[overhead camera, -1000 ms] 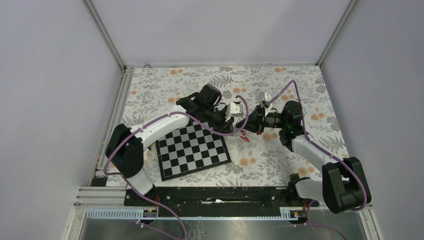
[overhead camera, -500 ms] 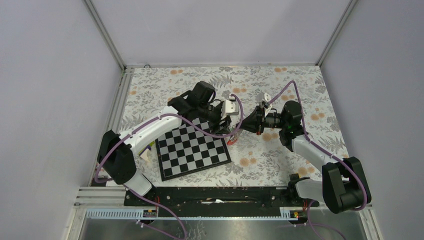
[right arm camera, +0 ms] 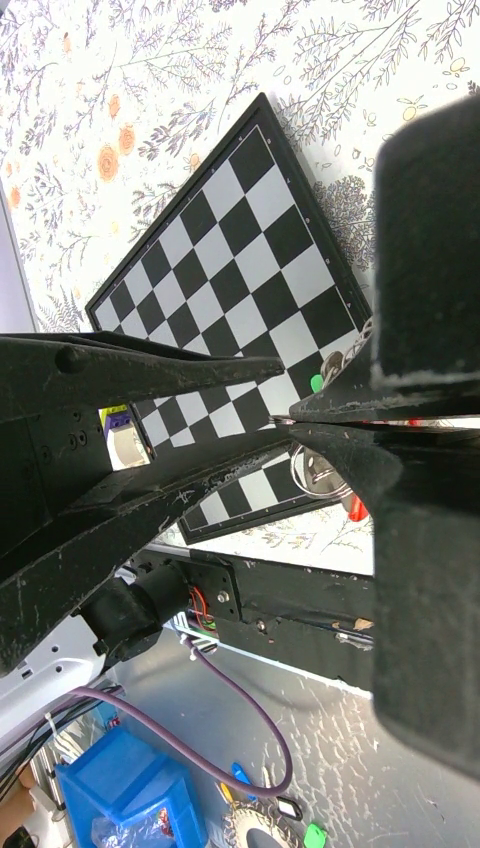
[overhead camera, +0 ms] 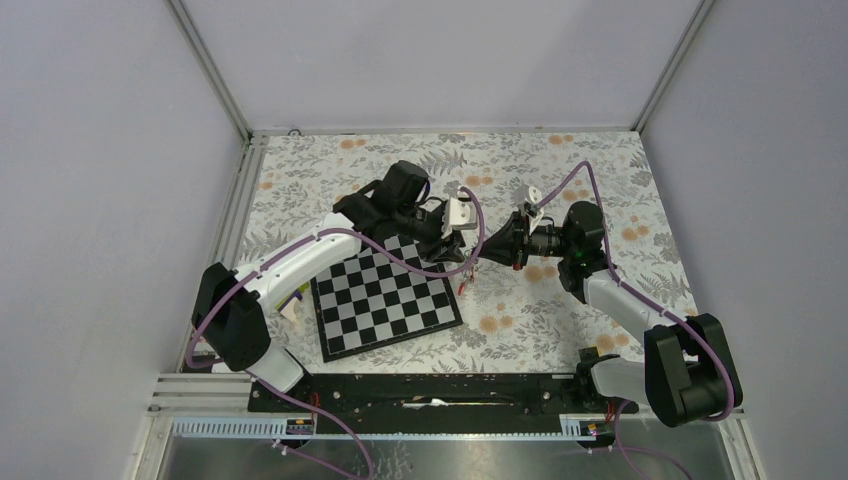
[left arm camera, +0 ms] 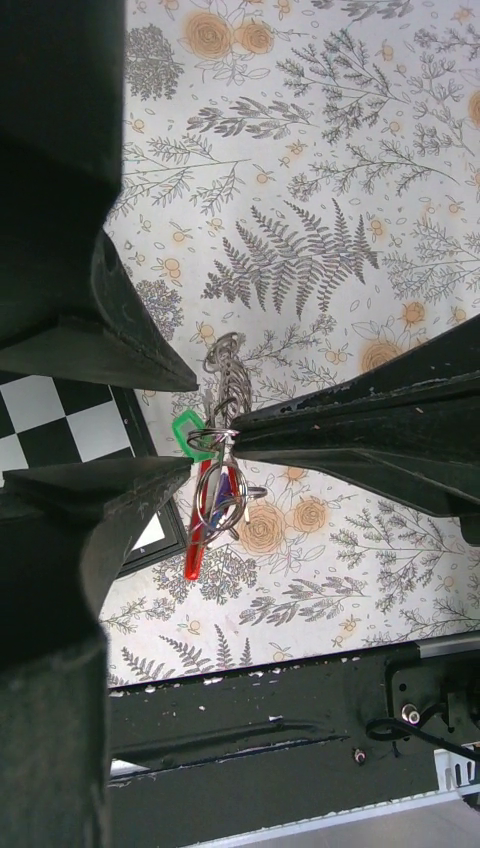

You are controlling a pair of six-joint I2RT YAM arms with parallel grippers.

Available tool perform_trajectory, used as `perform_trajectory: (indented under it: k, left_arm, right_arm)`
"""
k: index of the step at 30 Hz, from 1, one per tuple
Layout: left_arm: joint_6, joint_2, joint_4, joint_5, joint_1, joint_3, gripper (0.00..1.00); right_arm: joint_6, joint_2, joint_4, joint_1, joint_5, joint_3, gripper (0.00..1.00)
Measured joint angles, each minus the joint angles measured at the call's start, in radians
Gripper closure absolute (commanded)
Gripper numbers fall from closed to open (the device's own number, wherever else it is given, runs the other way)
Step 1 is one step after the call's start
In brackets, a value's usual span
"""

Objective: Put the keys on the keyring

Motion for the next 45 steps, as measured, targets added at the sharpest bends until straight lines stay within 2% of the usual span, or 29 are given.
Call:
perform_trajectory:
  k: [14,19,20,23,27,33,40,45]
  left_arm:
    - [-0.026,0.039,0.002,0.056,0.000,0.022,0.83]
    - [-0.034,0.041,0.002,0.063,0.000,0.022,1.00]
    - [-0.036,0.041,0.002,0.063,0.000,0.022,1.00]
    - [-0.033,0.041,-0.006,0.062,0.000,0.026,1.00]
    - [-0.021,0.049,-0.055,0.042,-0.004,0.054,1.00]
    - [0.016,0.077,-0.217,-0.100,-0.033,0.168,1.00]
    - [0.019,0.097,-0.365,-0.280,-0.109,0.294,1.00]
    - [-0.005,0.120,-0.407,-0.325,-0.127,0.346,1.00]
  right_arm:
    - [-0.008,0.000,-0.018,0.000,0.000,0.000,1.00]
    - [-0.014,0.000,-0.018,0.000,0.000,0.000,1.00]
    - [-0.016,0.000,-0.018,0.000,0.000,0.000,1.00]
    - [-0.027,0.000,-0.019,0.000,0.000,0.000,0.92]
    - [-0.068,-0.002,-0.039,0.002,0.004,0.001,0.72]
    - [-0.202,-0.025,-0.176,0.002,0.028,0.002,0.54]
    - [-0.210,-0.027,-0.187,0.002,0.024,0.002,0.50]
    - [-0.138,-0.027,-0.115,0.005,0.020,0.002,0.51]
